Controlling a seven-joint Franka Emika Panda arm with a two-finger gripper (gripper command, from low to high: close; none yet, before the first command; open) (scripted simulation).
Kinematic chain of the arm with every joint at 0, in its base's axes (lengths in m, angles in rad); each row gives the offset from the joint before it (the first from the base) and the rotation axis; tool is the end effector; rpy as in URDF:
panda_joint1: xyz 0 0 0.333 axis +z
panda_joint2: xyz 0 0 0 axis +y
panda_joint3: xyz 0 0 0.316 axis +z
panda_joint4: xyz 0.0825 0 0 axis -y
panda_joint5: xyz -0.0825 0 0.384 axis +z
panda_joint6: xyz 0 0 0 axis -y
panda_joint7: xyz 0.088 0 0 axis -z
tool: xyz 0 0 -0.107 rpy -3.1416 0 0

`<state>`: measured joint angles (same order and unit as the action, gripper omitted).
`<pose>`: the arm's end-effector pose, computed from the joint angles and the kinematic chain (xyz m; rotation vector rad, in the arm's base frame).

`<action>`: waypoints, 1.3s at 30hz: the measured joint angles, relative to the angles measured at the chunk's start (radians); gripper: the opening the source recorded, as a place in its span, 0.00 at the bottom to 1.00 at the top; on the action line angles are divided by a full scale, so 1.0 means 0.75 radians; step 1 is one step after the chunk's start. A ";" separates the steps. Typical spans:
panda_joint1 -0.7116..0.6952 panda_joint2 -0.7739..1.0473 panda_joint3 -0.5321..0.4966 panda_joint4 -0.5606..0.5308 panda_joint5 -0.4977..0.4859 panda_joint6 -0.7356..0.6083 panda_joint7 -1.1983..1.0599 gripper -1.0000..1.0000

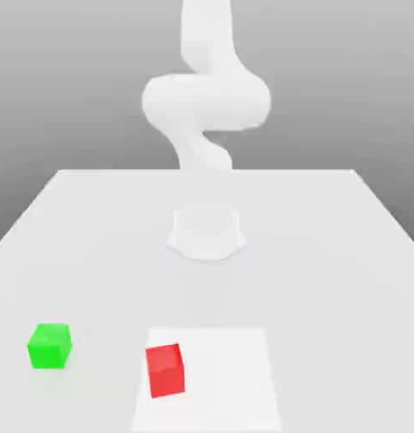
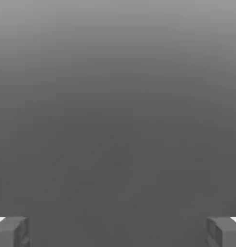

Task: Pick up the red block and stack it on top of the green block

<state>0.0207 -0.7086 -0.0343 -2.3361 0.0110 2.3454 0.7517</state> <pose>0.3818 -0.0093 0.6643 -2.5033 1.0147 -0.9270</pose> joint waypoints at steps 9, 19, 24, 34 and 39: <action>0.080 0.445 -0.144 -0.175 0.062 0.219 -0.240 0.50; 0.077 0.927 -0.213 -0.366 0.091 0.460 -0.474 0.50; 0.046 1.161 -0.197 -0.407 0.105 0.614 -0.550 0.50; -0.023 1.358 -0.107 -0.380 0.201 0.774 -0.623 0.00; 0.016 1.179 -0.169 -0.408 0.097 0.627 -0.547 0.00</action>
<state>0.0329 0.1758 -0.1606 -2.6423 0.0835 2.8156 0.3417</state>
